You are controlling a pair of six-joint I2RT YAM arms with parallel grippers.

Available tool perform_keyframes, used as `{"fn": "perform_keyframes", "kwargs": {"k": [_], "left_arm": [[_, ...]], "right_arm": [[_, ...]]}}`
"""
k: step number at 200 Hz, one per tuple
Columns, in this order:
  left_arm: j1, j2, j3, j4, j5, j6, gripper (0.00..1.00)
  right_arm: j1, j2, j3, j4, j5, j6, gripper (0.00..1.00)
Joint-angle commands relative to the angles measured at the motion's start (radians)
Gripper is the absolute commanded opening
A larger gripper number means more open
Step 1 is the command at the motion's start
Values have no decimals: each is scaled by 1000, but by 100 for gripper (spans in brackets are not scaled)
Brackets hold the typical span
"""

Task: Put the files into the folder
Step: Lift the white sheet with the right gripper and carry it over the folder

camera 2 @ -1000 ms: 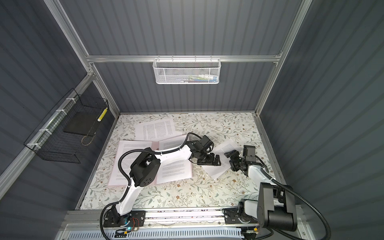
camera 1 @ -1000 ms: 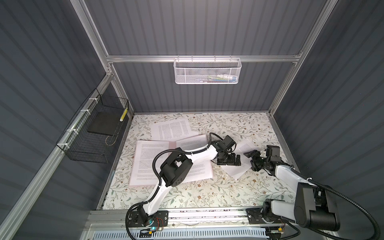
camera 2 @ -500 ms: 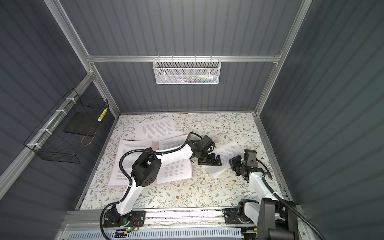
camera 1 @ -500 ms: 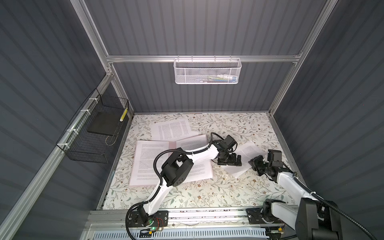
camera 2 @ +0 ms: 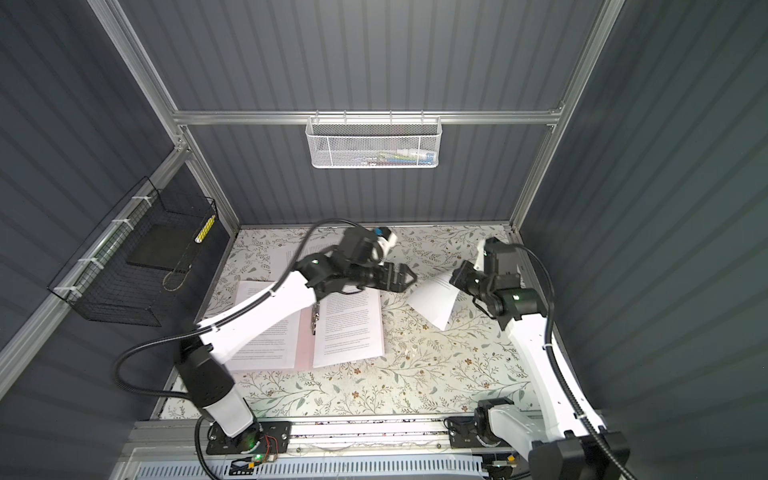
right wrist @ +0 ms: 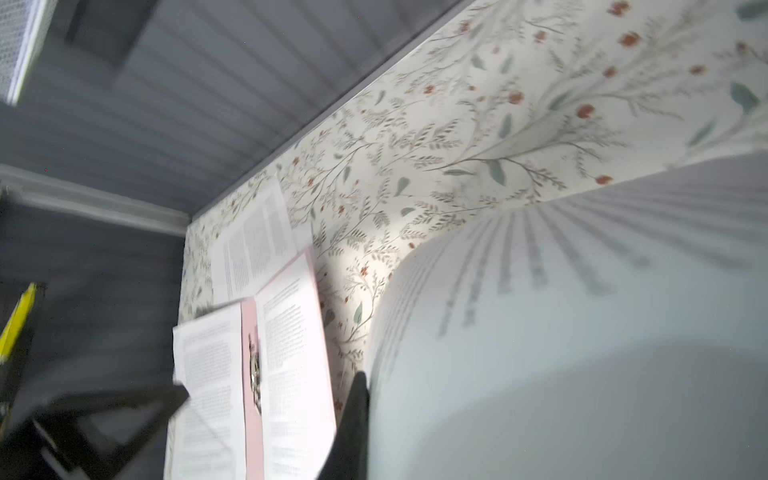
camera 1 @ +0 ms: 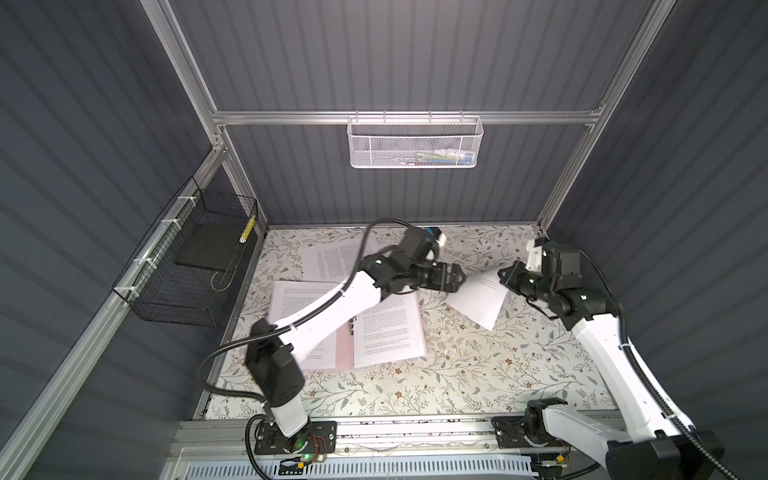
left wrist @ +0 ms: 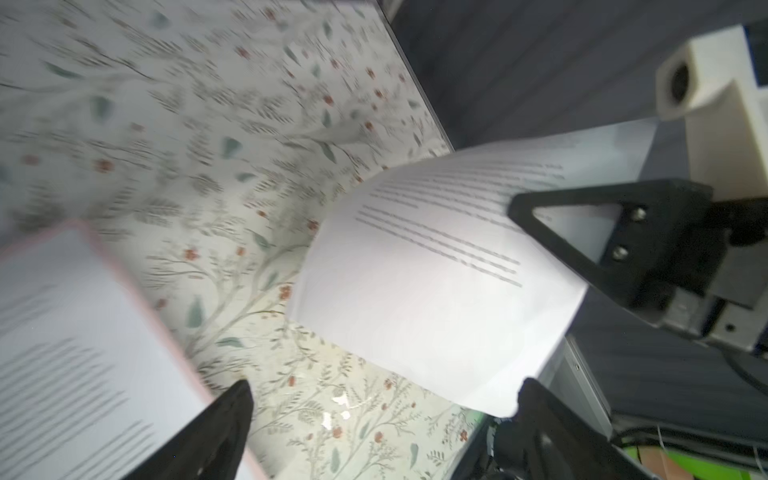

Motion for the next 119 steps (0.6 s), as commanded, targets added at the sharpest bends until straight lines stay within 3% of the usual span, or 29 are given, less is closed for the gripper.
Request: {"fn": "perform_keyframes", "kwargs": {"k": [1, 30, 51, 91, 119], "left_arm": [[104, -94, -154, -117, -182, 29, 100], [224, -223, -225, -238, -313, 1, 100], [297, -264, -232, -305, -346, -15, 100], [350, -312, -238, -332, -330, 3, 100], [351, -324, -283, -305, -245, 55, 100]], "right_arm": [[155, 110, 171, -203, -6, -139, 0], [358, 261, 380, -184, -110, -110, 0], [434, 336, 453, -95, -276, -66, 0], [404, 434, 379, -29, -312, -23, 0], [375, 508, 269, 50, -331, -35, 0]]}}
